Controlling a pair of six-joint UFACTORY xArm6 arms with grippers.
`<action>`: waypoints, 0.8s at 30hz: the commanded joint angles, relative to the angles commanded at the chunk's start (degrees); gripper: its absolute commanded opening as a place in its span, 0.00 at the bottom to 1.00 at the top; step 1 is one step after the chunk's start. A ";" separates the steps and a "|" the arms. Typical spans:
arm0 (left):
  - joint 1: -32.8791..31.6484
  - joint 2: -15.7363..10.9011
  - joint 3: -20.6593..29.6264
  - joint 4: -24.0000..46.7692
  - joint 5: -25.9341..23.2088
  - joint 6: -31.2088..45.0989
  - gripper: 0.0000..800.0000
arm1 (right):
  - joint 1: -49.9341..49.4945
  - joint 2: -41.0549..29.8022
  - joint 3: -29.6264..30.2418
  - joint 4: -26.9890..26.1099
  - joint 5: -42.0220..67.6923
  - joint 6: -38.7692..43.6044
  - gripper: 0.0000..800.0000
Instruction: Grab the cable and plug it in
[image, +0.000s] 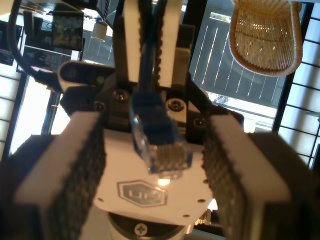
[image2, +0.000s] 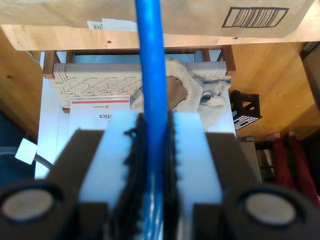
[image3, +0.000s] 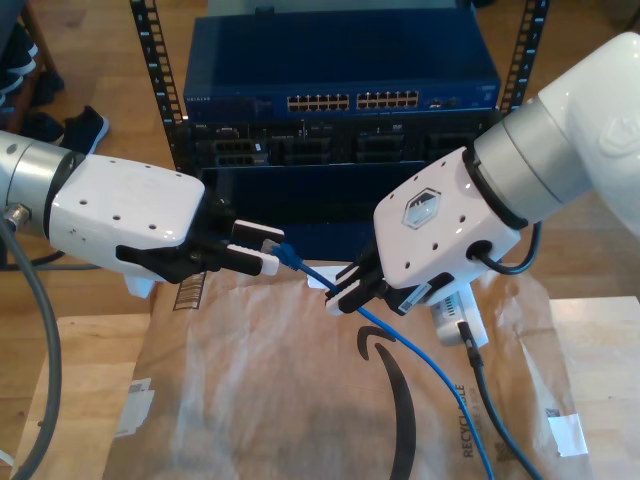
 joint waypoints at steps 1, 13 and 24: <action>0.00 -0.09 0.00 -0.09 0.00 0.09 0.30 | 0.00 0.00 0.00 0.00 0.00 0.00 0.00; 0.09 -0.18 0.26 0.00 -1.05 0.35 0.12 | -0.09 0.79 0.00 0.00 0.09 0.00 0.00; 0.00 -0.09 1.49 0.35 -2.90 0.44 0.01 | -0.26 0.18 -0.18 0.09 -0.53 -4.57 0.79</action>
